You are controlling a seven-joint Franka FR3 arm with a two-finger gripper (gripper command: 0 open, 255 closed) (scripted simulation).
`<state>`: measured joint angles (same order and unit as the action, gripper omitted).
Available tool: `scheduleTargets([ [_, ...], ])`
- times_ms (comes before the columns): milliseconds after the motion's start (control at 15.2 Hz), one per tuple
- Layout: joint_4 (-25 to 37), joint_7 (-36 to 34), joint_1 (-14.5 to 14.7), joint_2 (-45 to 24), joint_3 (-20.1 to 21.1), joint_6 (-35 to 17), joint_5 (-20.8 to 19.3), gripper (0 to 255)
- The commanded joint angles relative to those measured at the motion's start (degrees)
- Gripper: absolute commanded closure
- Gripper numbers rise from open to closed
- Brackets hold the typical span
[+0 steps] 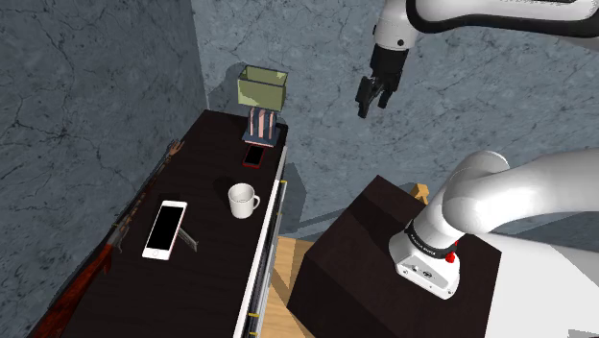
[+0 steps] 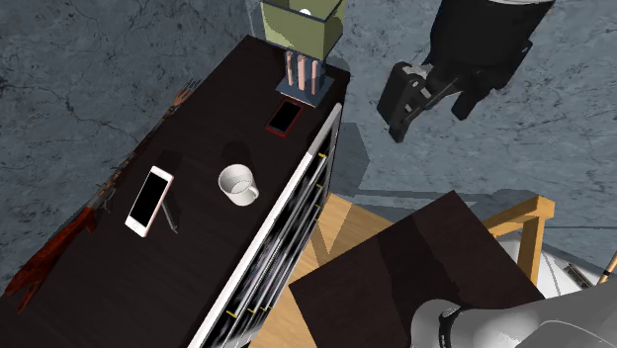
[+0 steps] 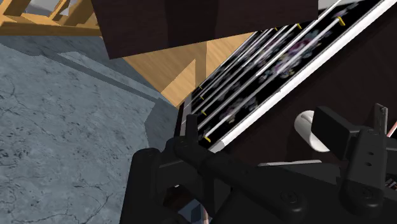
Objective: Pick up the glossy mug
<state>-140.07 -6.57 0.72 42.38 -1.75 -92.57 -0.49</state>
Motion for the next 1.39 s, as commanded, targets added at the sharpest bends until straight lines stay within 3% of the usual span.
scheduleTargets([
  [0, 0.00, 0.00, 0.00, 0.00, 0.00, 0.00, 0.00, 0],
  [660, -4.30, -5.76, 2.98, -14.28, 4.92, -19.17, 4.57, 0],
  [1320, -0.22, -11.09, 5.43, -34.68, 9.31, -36.38, 6.63, 0],
])
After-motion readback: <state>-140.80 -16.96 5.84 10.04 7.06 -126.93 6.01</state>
